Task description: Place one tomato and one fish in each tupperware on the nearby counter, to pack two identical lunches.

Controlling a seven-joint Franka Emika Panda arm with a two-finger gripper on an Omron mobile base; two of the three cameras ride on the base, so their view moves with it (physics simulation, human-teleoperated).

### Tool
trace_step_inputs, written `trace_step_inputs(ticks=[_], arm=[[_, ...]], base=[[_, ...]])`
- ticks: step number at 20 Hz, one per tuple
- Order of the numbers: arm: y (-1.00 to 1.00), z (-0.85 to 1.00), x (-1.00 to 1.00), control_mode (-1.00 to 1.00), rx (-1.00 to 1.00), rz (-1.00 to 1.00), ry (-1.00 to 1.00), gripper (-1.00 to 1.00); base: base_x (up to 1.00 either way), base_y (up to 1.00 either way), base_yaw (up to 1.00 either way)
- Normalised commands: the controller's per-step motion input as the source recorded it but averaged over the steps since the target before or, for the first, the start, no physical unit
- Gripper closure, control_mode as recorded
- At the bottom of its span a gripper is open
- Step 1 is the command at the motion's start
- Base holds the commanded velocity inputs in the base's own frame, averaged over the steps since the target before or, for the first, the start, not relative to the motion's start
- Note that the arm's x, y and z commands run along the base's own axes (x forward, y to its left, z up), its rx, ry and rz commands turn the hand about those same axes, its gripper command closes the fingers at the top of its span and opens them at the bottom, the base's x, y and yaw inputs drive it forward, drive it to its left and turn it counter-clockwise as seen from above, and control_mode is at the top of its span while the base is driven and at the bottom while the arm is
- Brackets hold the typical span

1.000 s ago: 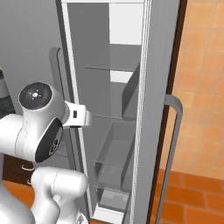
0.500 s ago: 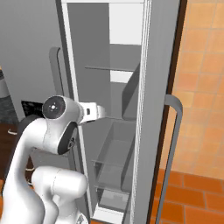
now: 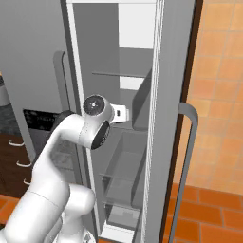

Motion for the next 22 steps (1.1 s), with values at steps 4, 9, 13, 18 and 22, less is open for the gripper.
trace_step_inputs(ticks=[4, 9, 13, 18, 22], arm=[[0.0, -0.22, 0.48, -1.0, -0.27, 0.0, 0.03, -1.0], [0.0, -0.15, 0.05, -1.0, -0.14, 0.0, 0.0, -1.0], [-0.18, 0.0, 0.09, -1.0, 0.0, 0.0, 0.01, -1.0], [-0.28, -0.11, 0.42, -1.0, 0.0, 0.0, 0.04, -1.0], [-0.18, -0.16, 0.54, -1.0, 0.0, 0.0, 0.04, -1.0]], base=[[0.0, 0.0, 0.0], [0.0, 0.0, 0.0], [0.0, 0.0, 0.0], [0.0, 0.0, 0.0], [0.0, 0.0, 0.0]])
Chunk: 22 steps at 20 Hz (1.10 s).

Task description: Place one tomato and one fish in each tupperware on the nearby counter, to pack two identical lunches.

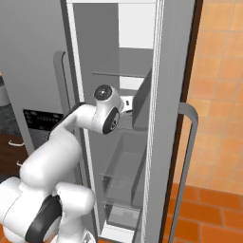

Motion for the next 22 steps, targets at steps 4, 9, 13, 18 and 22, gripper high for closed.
trace_step_inputs(ticks=[4, 9, 13, 18, 22], arm=[[-0.26, -0.1, 0.51, -1.0, 0.0, 0.0, 0.07, -1.0], [-0.3, -0.09, 0.47, -1.0, 0.01, 0.0, 0.07, -1.0], [-0.02, -0.37, 0.27, -1.0, 0.16, 0.03, 0.0, -1.0], [-0.01, -0.31, 0.2, -1.0, 0.04, 0.03, -0.02, -1.0], [-0.01, 0.0, 0.39, -1.0, -0.02, 0.0, 0.0, -1.0]], base=[[0.0, 0.0, 0.0], [0.0, 0.0, 0.0], [0.0, 0.0, 0.0], [0.0, 0.0, 0.0], [0.0, 0.0, 0.0]])
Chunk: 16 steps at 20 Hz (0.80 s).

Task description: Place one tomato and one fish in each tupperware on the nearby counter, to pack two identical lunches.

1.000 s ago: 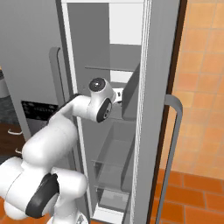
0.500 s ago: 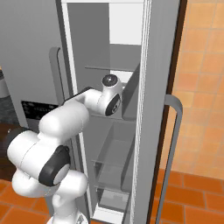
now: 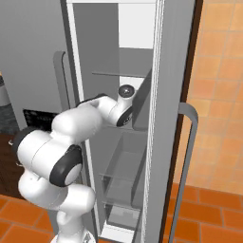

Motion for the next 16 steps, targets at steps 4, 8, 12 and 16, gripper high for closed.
trace_step_inputs(ticks=[4, 8, 12, 16], arm=[[0.0, -0.06, 0.46, -1.0, 0.0, 0.0, 0.02, -1.0], [0.0, -0.13, 0.39, -1.0, 0.0, 0.02, 0.04, -1.0], [0.0, -0.2, 0.43, -1.0, 0.0, 0.04, 0.05, -1.0], [0.0, -0.28, 0.37, -1.0, 0.0, 0.04, 0.04, -1.0]], base=[[0.0, 0.0, 0.0], [0.0, 0.0, 0.0], [0.0, 0.0, 0.0], [0.0, 0.0, 0.0]])
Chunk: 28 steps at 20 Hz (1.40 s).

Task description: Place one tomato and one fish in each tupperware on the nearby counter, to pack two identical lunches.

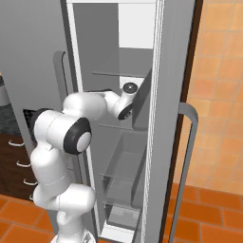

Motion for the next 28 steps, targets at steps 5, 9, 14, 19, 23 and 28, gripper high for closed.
trace_step_inputs(ticks=[5, 9, 14, 19, 23, 28], arm=[[0.0, -0.28, 0.35, -1.0, 0.0, 0.04, 0.01, -1.0], [-0.08, -0.26, 0.4, -1.0, 0.0, 0.02, 0.0, -1.0], [-0.15, -0.26, 0.5, -1.0, 0.0, 0.0, 0.01, -1.0], [-0.15, -0.23, 0.5, -1.0, 0.0, 0.0, 0.03, -1.0], [0.4, -0.67, 0.03, -1.0, 0.0, 0.07, 0.18, 1.0], [1.0, -1.0, -0.51, -1.0, -0.08, 0.15, 0.13, 1.0]], base=[[0.0, 0.0, 0.0], [0.0, 0.0, 0.0], [0.0, 0.0, 0.0], [0.0, 0.0, 0.0], [0.0, 0.0, 0.0], [0.0, 0.0, 0.0]])
